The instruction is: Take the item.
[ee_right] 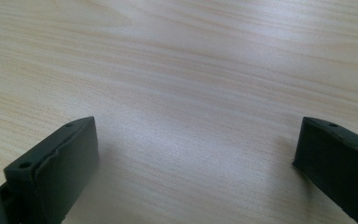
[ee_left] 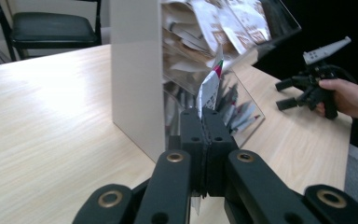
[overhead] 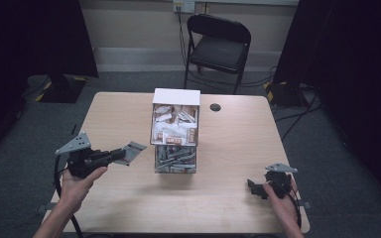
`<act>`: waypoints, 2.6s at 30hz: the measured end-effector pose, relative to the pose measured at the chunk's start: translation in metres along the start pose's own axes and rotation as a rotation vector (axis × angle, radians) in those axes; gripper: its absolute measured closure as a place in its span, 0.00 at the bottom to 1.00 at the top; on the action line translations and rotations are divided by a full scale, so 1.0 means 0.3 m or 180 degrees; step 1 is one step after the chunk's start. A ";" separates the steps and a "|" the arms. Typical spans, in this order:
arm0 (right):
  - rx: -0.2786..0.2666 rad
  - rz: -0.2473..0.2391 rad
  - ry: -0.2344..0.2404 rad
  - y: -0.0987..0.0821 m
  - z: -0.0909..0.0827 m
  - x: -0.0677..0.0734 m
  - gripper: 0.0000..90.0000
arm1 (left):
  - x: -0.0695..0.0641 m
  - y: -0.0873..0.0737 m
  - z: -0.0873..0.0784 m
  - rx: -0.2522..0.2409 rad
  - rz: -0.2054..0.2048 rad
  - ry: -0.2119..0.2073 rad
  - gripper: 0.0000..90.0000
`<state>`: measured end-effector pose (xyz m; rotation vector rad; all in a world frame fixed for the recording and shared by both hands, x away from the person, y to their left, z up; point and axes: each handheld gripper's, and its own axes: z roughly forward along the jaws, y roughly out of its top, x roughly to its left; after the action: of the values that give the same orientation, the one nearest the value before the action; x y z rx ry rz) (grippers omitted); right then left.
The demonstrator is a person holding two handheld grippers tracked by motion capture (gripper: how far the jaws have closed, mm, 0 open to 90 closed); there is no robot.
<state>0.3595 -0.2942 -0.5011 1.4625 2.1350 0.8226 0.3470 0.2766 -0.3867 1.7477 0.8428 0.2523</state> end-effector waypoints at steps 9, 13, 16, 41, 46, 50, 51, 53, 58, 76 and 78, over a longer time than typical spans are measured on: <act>0.0001 0.0000 0.0002 0.000 0.000 0.000 0.00 | 0.047 -0.013 0.050 0.0141 -0.0061 0.0151 1.00; 0.0000 -0.0002 0.0002 0.000 0.000 0.000 0.00 | 0.065 -0.027 0.067 0.0198 -0.0100 0.0177 1.00; 0.0001 0.0001 0.0002 0.000 0.000 0.000 0.00 | 0.081 -0.045 0.089 0.0249 -0.0140 0.0184 1.00; 0.0001 0.0000 0.0002 0.000 0.000 0.000 0.00 | 0.105 -0.115 0.239 0.0669 -0.0261 0.0173 1.00; 0.0001 -0.0001 0.0003 0.000 0.000 0.000 0.00 | 0.114 -0.131 0.270 0.0785 -0.0194 0.0177 1.00; 0.0000 -0.0002 0.0003 0.000 0.000 0.000 0.00 | 0.123 -0.145 0.287 0.0890 -0.0209 0.0191 0.99; 0.0001 -0.0001 0.0002 0.000 0.000 0.000 0.00 | 0.128 -0.147 0.287 0.0876 -0.0226 0.0204 0.99; 0.0001 -0.0001 0.0003 0.000 0.000 0.000 0.00 | 0.139 -0.150 0.288 0.0844 -0.0280 0.0213 0.99; 0.0002 -0.0001 0.0003 0.000 0.000 0.000 0.00 | 0.159 -0.159 0.298 0.0843 -0.0268 0.0288 0.99; 0.0004 0.0005 0.0004 0.000 0.000 0.002 0.00 | 0.200 -0.182 0.341 0.0897 -0.0215 0.0493 0.98; 0.0004 0.0005 0.0005 0.000 0.000 0.002 0.00 | 0.203 -0.185 0.344 0.0924 -0.0211 0.0499 0.98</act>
<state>0.3591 -0.2936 -0.5010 1.4647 2.1362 0.8235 0.4257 0.2453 -0.4880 1.9833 1.0928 0.2338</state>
